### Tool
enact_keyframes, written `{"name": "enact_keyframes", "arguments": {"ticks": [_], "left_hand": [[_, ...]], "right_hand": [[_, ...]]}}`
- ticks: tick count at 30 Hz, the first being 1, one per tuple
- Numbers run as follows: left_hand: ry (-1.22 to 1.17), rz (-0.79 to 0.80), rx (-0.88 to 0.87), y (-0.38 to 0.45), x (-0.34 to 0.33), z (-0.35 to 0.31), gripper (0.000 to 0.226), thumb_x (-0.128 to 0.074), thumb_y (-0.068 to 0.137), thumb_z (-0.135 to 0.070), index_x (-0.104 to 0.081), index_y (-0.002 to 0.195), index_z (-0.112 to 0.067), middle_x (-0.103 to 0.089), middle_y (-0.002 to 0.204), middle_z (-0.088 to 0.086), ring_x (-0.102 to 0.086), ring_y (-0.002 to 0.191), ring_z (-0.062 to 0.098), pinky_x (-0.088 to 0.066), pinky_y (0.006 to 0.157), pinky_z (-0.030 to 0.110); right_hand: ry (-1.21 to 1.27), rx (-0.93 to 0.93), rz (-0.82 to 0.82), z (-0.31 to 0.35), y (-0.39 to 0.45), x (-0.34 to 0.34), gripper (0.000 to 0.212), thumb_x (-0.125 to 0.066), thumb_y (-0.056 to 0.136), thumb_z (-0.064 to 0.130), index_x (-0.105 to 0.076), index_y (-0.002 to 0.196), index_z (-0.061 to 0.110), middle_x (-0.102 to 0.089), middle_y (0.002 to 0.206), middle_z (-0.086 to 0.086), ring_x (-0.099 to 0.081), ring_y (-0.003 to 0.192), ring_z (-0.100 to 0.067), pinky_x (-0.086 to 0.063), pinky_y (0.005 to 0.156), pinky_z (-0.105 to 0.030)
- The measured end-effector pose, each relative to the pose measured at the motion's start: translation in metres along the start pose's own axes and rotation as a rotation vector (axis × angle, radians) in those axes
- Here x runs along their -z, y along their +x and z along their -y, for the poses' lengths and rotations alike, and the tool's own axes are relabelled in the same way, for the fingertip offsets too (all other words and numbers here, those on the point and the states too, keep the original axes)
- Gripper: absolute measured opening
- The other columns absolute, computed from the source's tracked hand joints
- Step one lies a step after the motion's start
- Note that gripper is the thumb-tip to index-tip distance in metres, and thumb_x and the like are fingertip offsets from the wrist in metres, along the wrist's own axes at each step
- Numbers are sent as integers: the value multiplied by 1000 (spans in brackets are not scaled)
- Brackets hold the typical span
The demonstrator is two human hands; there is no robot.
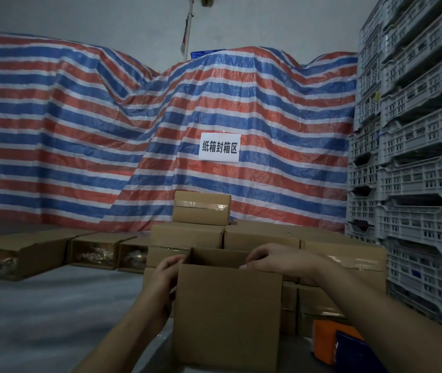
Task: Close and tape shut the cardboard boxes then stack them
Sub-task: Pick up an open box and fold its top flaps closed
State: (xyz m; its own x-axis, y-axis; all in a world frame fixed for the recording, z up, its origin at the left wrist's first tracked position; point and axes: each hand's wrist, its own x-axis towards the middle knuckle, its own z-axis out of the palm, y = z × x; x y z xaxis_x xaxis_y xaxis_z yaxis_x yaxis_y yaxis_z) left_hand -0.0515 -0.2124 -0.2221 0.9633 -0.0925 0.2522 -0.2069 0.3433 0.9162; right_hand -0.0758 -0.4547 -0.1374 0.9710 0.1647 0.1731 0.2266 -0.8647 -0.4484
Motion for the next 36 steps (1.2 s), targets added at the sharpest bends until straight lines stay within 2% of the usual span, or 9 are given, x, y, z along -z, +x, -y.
{"name": "enact_keyframes", "arguments": {"ticks": [6,11,18,22,26,29,32,34,36], "left_hand": [[-48,31,3,2,3,2,26,-62,88,-16,-63,114,-18,-67,110,22,-62,98,36,-49,75,41],[-45,71,6,4,9,2,43,-68,74,-19,-62,117,-16,-67,111,22,-63,100,37,-50,83,46],[28,125,30,6,3,9,27,-61,86,-25,-68,112,-20,-75,89,12,-69,87,29,-53,68,38],[100,138,16,9,6,9,43,-64,74,-40,-68,112,-19,-72,102,16,-66,100,35,-53,80,44],[198,140,37,14,11,16,33,-51,95,-36,-65,113,-12,-72,101,17,-66,101,36,-50,95,49],[255,138,20,18,13,17,31,-45,100,-33,-64,115,-13,-72,102,16,-67,100,34,-51,92,47],[254,135,32,18,13,14,32,-45,100,-34,-65,115,-14,-72,104,16,-67,102,35,-50,95,49],[239,134,36,17,12,13,31,-47,98,-33,-66,114,-16,-72,103,17,-66,103,37,-49,97,51],[227,145,28,15,11,11,30,-47,97,-34,-66,114,-19,-73,104,16,-66,103,37,-50,97,51]], "right_hand": [[-14,-4,2,3,-2,0,65,-66,85,62,-54,137,23,-58,131,5,-54,116,-9,-45,98,-28],[-27,-8,4,3,-2,0,68,-64,86,62,-52,139,22,-57,134,4,-53,118,-11,-45,95,-26],[-17,-26,-1,5,-2,-2,68,-64,85,65,-53,138,24,-57,132,6,-53,115,-9,-44,90,-25],[24,-32,-1,5,-2,-4,65,-64,85,65,-55,135,25,-58,126,8,-54,111,-7,-44,85,-23],[74,-24,-27,5,-2,-7,58,-65,85,63,-58,130,27,-59,121,10,-54,109,-6,-43,84,-23],[205,-17,-57,1,-3,-12,39,-63,89,57,-61,118,32,-58,115,14,-53,110,-7,-42,87,-26],[540,-76,-214,-8,-7,-19,31,-53,97,52,-66,113,29,-62,117,6,-54,114,-18,-42,99,-41],[791,-106,-351,-18,-11,-28,31,-47,103,41,-70,111,23,-67,119,-3,-59,110,-24,-47,93,-43],[905,-94,-463,-29,-18,-40,25,-49,104,29,-73,108,21,-71,115,-8,-65,102,-26,-51,76,-36]]}}
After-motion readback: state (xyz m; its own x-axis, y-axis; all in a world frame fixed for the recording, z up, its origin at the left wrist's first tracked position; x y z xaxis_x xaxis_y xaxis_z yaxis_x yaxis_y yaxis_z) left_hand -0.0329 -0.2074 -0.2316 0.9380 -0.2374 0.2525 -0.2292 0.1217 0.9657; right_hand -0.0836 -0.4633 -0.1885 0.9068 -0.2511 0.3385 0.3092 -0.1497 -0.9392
